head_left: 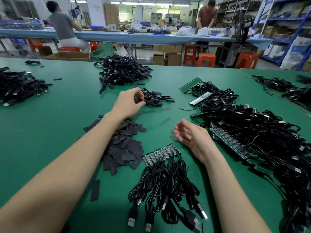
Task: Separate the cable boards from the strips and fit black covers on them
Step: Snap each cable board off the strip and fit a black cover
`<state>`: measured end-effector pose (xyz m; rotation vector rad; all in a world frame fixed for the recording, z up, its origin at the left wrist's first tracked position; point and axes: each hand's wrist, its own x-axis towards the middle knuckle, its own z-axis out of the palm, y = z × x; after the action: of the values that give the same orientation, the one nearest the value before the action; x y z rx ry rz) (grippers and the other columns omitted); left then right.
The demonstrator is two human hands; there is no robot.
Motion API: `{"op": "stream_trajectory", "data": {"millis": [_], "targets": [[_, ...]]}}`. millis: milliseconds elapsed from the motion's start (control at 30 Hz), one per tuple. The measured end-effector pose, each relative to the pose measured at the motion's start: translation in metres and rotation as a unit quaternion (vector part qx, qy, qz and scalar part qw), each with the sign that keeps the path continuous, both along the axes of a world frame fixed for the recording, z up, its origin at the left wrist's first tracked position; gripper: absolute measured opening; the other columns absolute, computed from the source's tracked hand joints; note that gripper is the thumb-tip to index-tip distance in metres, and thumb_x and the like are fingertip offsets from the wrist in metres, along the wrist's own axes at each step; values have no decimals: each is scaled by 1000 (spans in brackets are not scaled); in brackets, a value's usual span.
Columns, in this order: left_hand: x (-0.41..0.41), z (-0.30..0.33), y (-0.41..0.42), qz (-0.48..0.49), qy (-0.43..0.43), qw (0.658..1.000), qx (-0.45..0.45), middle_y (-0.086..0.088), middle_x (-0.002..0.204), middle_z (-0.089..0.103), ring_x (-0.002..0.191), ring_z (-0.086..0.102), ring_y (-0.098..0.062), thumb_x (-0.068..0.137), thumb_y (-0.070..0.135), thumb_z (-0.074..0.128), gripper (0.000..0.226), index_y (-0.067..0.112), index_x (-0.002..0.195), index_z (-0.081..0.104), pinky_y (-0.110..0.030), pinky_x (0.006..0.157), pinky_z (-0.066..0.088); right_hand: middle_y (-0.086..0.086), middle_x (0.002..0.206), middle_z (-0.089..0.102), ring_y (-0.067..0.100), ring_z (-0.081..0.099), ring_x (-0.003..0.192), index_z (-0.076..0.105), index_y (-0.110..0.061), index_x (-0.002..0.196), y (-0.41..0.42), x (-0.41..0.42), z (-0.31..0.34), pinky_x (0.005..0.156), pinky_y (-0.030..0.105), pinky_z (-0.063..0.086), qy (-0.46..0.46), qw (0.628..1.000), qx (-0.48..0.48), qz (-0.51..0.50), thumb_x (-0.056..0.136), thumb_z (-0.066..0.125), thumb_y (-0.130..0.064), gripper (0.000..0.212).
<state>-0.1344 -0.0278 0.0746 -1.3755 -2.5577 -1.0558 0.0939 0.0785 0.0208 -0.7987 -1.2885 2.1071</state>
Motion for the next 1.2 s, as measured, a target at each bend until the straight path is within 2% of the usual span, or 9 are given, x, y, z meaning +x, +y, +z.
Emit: {"op": "stream_trajectory", "data": {"millis": [167,333,533,667,800,900,1033,1100,1200], "targets": [[-31,-7,12,68,182,963,-187,-11,113,55,112,49,-32,91,18,65,18,14,104,55,-42,92,44,12,88,76,18,74,79,69,1,102,0,0,-1,67,23,59,-7,1000,8,4,97,66,-22,25],[-22,-25,28,-2,65,974,-216,-7,103,64,100,60,-30,93,29,63,13,18,88,57,-40,87,52,12,88,76,17,73,79,70,1,101,0,1,0,68,23,58,-13,1000,16,9,98,64,-19,21],[-32,-28,41,-9,83,953,-290,-10,135,48,124,45,-32,100,43,52,39,16,127,50,-45,97,43,11,86,74,15,72,75,71,0,97,-2,2,1,67,21,58,-8,1000,19,10,97,65,-15,16],[-34,-27,42,-7,62,944,-323,-10,143,41,130,41,-33,99,47,51,45,19,134,46,-49,103,41,9,85,74,14,72,75,71,1,100,-3,2,2,67,21,58,-9,1000,17,15,97,64,-13,16],[-21,-27,37,-1,56,967,-247,-10,127,53,114,52,-30,95,41,57,33,16,118,55,-44,97,47,8,83,75,14,71,74,71,-1,99,-4,2,4,68,22,59,-17,999,24,17,97,64,-13,14],[4,-24,29,-5,-9,988,-156,-5,118,63,110,57,-24,94,36,60,25,16,109,62,-38,99,47,6,82,75,15,71,72,72,-3,98,-6,1,8,69,24,60,-38,998,47,26,97,64,-14,14],[60,-26,12,-11,-112,994,3,9,94,69,91,62,-12,93,35,64,15,21,94,69,-23,79,41,4,83,77,16,71,67,74,-10,93,-15,1,16,59,23,56,-115,979,161,36,94,69,-19,10],[87,-35,3,-21,-186,980,71,11,84,69,81,65,-11,93,37,64,17,22,87,69,-27,76,46,3,85,77,17,72,69,74,-18,87,-16,-1,20,67,30,59,-183,950,250,39,93,69,-22,9],[119,-53,-10,-45,-275,953,119,9,79,69,69,65,-12,96,35,62,20,23,81,68,-38,78,55,7,99,76,26,73,94,70,-26,86,-14,-2,25,92,43,57,-332,857,387,75,92,63,-32,11]]}}
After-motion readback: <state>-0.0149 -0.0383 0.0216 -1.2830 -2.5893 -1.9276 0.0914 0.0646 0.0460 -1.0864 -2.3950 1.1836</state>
